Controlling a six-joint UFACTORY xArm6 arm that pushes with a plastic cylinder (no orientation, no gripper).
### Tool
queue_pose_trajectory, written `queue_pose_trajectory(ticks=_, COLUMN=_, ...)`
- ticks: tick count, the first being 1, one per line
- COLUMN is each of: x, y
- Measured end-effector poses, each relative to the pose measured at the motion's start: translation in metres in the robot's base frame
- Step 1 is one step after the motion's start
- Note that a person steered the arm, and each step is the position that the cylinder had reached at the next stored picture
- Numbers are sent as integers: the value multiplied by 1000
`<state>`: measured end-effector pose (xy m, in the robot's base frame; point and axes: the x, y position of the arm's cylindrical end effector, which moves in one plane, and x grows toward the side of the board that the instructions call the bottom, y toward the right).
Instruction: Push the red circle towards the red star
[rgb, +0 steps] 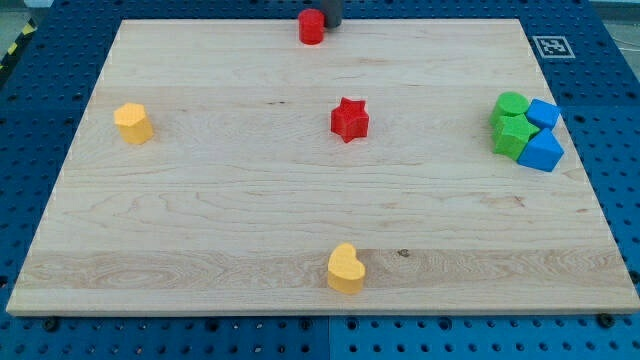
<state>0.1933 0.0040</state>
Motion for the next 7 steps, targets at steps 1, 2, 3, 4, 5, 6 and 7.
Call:
queue_pose_trajectory(ticks=1, x=0, y=-30)
queue_pose_trajectory(ticks=2, x=-1, y=-91)
queue_pose_trajectory(ticks=3, x=7, y=-110)
queue_pose_trajectory(ticks=4, x=4, y=-76)
queue_pose_trajectory(ticks=5, x=0, y=-48)
queue_pose_trajectory(ticks=6, x=6, y=-67)
queue_pose_trajectory(ticks=7, x=26, y=-74)
